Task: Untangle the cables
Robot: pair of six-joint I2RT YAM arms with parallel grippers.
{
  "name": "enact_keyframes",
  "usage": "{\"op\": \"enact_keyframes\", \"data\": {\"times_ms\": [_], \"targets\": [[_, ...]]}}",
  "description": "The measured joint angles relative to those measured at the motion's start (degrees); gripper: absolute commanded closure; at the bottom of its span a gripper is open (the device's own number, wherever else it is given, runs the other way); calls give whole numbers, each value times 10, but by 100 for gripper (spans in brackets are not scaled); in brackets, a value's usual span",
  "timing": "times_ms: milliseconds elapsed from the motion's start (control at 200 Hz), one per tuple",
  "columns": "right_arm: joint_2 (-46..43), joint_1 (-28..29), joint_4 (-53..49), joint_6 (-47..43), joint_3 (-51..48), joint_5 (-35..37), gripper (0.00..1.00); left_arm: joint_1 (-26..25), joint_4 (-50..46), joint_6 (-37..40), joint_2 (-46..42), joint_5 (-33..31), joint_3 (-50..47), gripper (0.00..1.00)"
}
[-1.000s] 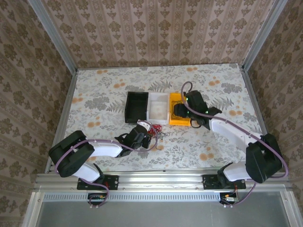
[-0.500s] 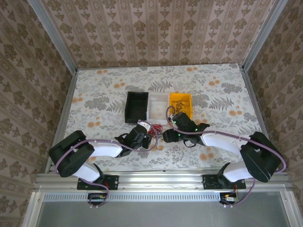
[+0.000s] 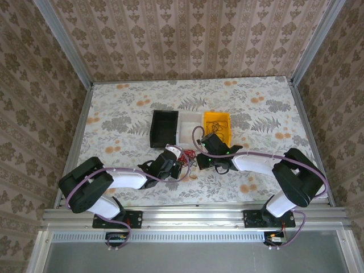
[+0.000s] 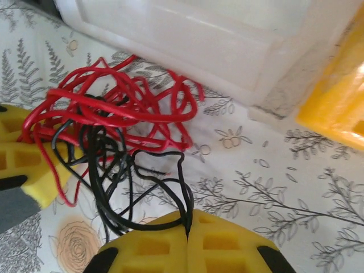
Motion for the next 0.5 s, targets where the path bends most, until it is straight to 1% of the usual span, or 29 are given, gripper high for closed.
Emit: {"op": "enact_keyframes", "data": {"times_ms": [175, 235, 380, 500], "targets": [[-79, 0, -22, 17, -28, 52, 100, -1, -10, -17, -9, -17, -1, 100], [-116, -3, -42, 29, -37, 83, 100, 1, -16, -27, -14, -30, -8, 100], [-184, -41, -91, 79, -57, 154, 100, 4, -13, -49, -31, -51, -28, 100], [-233, -89, -125, 132, -87, 184, 100, 6, -13, -60, -41, -61, -38, 100]]}}
